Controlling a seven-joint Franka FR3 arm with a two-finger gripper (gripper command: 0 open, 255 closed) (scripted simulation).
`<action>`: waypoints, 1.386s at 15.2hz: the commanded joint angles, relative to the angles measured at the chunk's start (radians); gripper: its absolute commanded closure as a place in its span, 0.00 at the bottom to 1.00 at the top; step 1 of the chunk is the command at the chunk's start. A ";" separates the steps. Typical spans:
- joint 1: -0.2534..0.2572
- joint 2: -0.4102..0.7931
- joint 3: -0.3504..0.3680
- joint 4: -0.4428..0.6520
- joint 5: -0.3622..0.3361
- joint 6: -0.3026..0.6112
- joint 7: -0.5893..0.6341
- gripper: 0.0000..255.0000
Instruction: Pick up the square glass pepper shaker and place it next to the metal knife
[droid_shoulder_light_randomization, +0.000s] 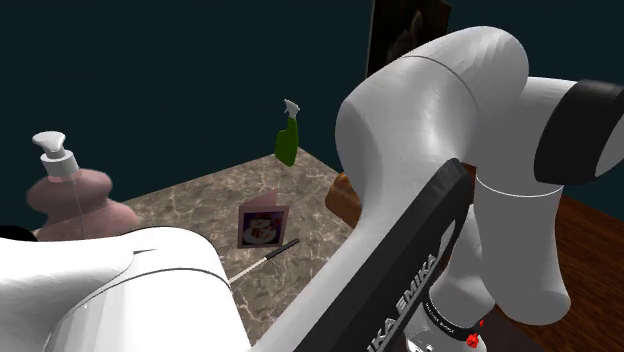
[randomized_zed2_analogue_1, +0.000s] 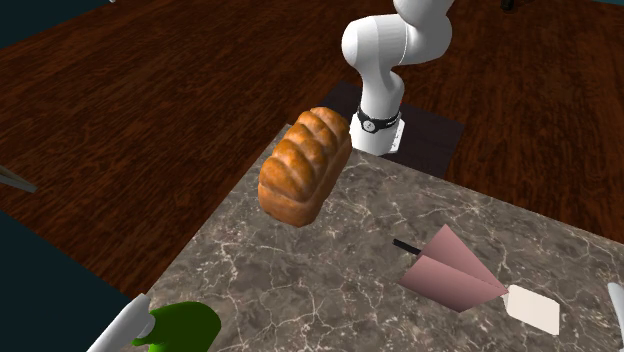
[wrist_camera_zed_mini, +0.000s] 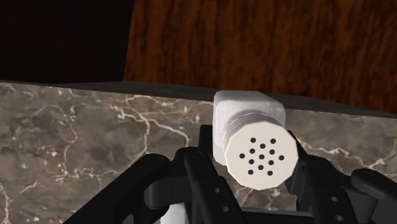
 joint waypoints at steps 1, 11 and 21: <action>0.003 0.012 -0.005 -0.013 -0.007 0.024 0.001 1.00; 0.007 0.027 -0.010 -0.027 -0.016 0.050 0.003 1.00; -0.007 -0.008 0.002 0.057 0.006 -0.064 -0.012 0.00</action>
